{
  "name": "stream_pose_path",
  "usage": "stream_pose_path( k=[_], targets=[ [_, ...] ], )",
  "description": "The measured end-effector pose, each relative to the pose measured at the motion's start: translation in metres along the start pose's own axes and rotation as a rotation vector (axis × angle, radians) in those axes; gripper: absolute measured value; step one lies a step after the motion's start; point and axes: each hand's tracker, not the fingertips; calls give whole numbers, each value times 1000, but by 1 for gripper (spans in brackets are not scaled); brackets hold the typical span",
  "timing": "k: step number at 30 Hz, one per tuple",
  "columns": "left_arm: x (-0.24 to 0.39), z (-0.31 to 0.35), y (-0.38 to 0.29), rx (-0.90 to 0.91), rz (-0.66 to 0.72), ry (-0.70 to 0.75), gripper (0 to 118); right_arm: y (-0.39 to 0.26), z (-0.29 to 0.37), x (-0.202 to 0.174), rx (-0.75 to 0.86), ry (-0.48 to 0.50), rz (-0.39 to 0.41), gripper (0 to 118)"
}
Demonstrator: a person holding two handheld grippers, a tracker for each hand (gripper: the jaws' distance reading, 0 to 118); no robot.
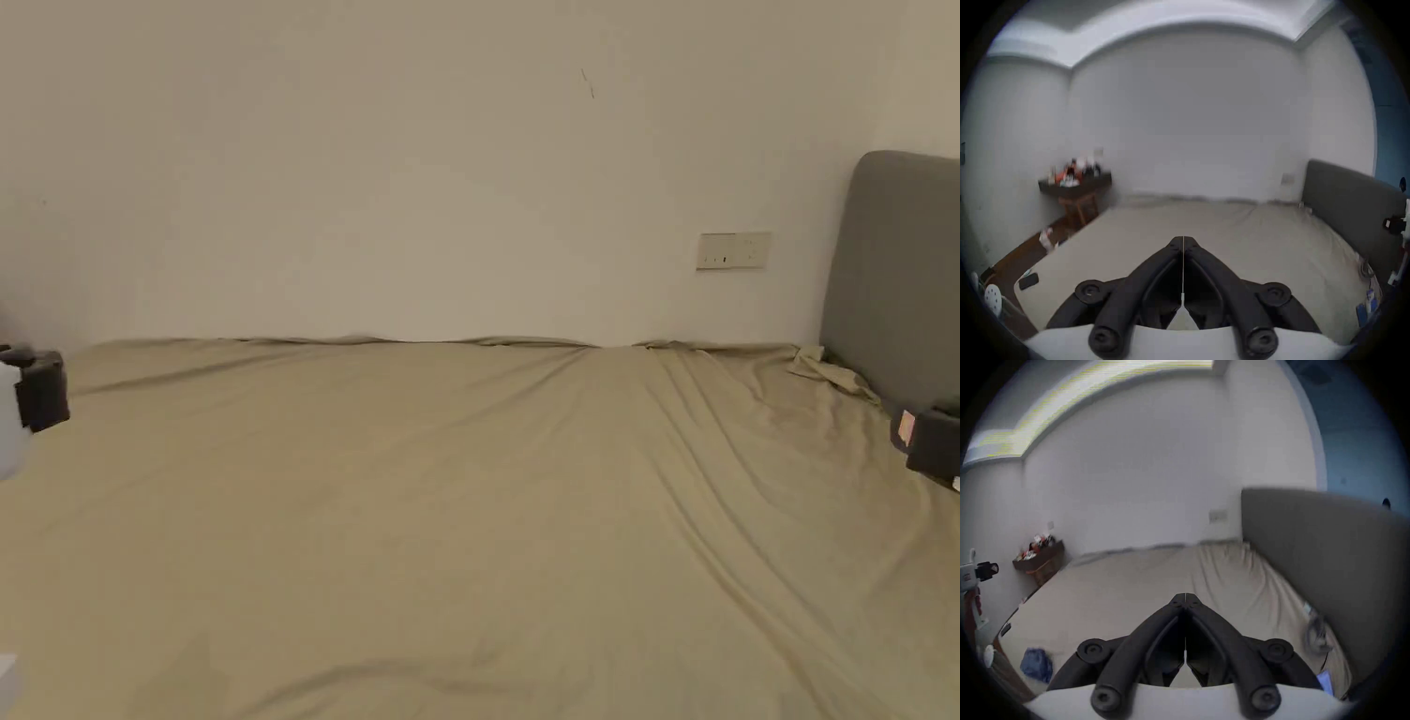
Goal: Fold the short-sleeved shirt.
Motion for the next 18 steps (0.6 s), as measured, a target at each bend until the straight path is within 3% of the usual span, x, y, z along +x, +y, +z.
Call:
stream_pose_path(
  k=[1,2,9,18],
  targets=[
    [17,-5,5,35,12,10,0,9,1,-8,23,-5,5,2],
    [36,-6,11,112,-72,9,0,18,1,-18,45,-13,15,2],
    [141,-10,-17,24,-63,-46,0,8,-17,-69,38,-34,64,2],
    [163,-3,-60,-106,-16,-126,0,-34,-26,-83,-39,-17,123,2]
  ],
)
